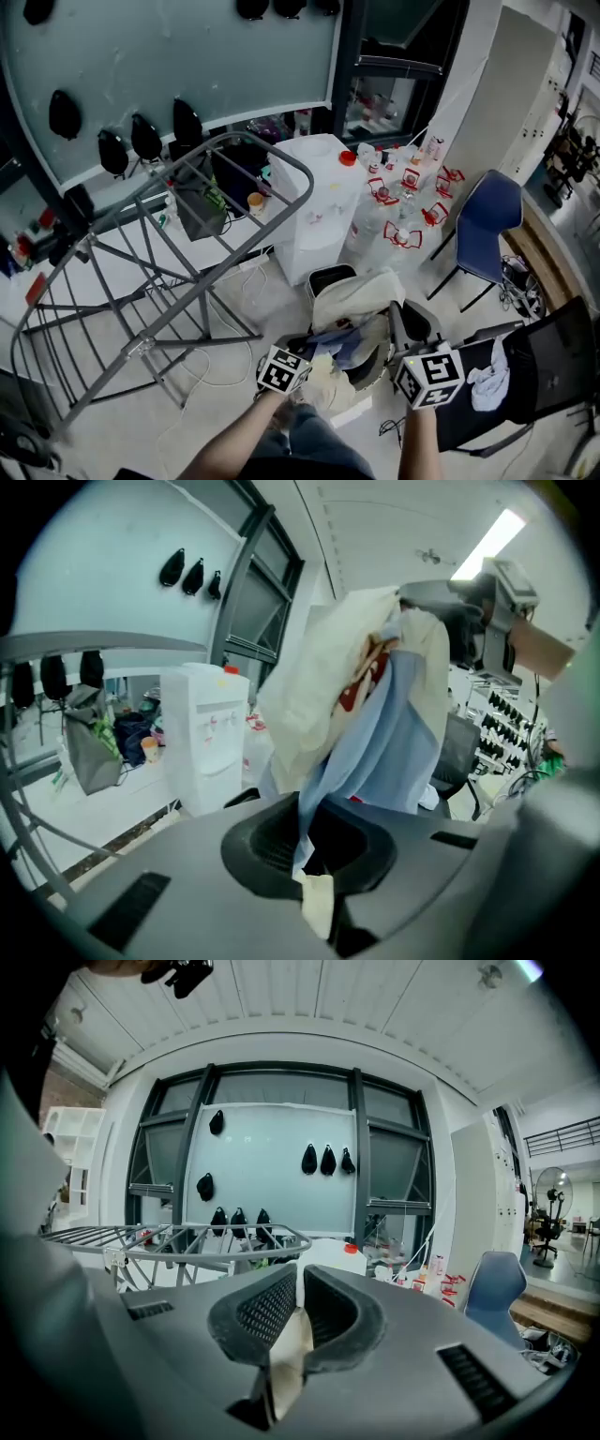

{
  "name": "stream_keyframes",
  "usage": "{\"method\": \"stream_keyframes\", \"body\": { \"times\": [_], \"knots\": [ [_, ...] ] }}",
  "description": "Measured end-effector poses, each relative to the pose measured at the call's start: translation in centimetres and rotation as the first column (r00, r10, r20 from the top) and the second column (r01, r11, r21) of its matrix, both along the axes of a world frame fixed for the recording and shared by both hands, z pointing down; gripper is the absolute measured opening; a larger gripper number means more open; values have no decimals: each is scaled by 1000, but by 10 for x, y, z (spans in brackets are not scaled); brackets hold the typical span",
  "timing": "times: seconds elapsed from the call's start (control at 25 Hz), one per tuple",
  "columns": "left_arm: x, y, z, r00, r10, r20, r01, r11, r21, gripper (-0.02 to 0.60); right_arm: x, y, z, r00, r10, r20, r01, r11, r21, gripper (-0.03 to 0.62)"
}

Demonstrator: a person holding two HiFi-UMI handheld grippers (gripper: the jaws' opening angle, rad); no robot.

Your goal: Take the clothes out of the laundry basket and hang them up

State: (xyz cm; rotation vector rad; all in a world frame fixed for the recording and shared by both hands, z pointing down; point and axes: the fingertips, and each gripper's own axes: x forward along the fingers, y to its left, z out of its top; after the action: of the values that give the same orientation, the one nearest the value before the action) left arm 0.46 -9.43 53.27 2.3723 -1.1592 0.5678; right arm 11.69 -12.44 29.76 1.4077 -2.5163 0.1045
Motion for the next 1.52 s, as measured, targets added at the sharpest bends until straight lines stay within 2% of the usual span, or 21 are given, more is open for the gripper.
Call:
{"method": "stream_keyframes", "body": {
  "times": [0.12,0.24,0.44,0.68,0.84,0.92,1.32,1.44,1.52],
  "knots": [
    [-43,-1,-22,997,-83,6,82,995,64,26,-10,2,11,1000,-11,2,11,1000,-12,21],
    [-95,5,-66,980,-199,-6,198,970,144,26,-37,1,14,997,-70,20,70,997,-30,21],
    [-170,36,-152,922,-374,-96,386,881,274,26,-86,3,13,985,-166,-40,164,985,-48,21],
    [-243,70,-203,839,-541,-62,526,776,348,26,-159,-7,-12,946,-319,58,317,948,33,21],
    [-283,86,-215,756,-652,-59,623,690,370,26,-215,-8,-28,899,-429,86,425,903,66,21],
    [-294,89,-224,725,-685,-67,653,654,382,26,-238,-10,-35,872,-481,95,475,876,80,21],
    [-345,94,-270,583,-811,-54,735,498,460,26,-316,-28,-68,729,-672,131,657,740,141,21],
    [-350,92,-276,545,-836,-57,754,460,469,26,-333,-35,-77,685,-718,127,701,696,157,21],
    [-355,89,-273,523,-851,-56,771,444,457,26,-345,-40,-79,664,-737,127,720,676,161,21]
  ]
}}
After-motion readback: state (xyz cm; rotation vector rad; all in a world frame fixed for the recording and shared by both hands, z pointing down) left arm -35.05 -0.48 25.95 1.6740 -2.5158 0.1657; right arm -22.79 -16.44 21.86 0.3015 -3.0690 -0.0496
